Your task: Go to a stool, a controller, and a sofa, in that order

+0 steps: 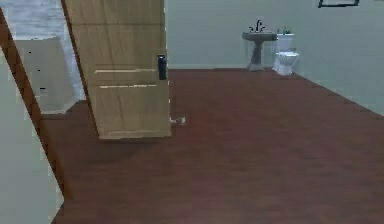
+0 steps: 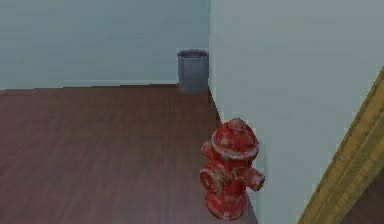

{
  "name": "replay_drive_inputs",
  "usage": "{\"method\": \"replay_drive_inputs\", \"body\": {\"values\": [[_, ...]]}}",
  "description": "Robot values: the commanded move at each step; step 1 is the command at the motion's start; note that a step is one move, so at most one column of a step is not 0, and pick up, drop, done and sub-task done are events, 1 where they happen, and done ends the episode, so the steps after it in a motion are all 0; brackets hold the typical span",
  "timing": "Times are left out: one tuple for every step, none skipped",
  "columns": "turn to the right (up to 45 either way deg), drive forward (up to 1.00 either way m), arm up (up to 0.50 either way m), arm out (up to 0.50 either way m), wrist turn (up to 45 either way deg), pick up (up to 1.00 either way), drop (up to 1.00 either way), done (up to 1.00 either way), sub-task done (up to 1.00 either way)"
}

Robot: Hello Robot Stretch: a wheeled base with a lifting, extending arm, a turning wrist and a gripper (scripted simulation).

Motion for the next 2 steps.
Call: {"method": "replay_drive_inputs", "body": {"values": [[6.0, 0.00, 0.00, 0.00, 0.0, 0.00, 0.00, 0.00, 0.00], [0.0, 0.10, 0.00, 0.00, 0.0, 0.00, 0.00, 0.00, 0.00]]}}
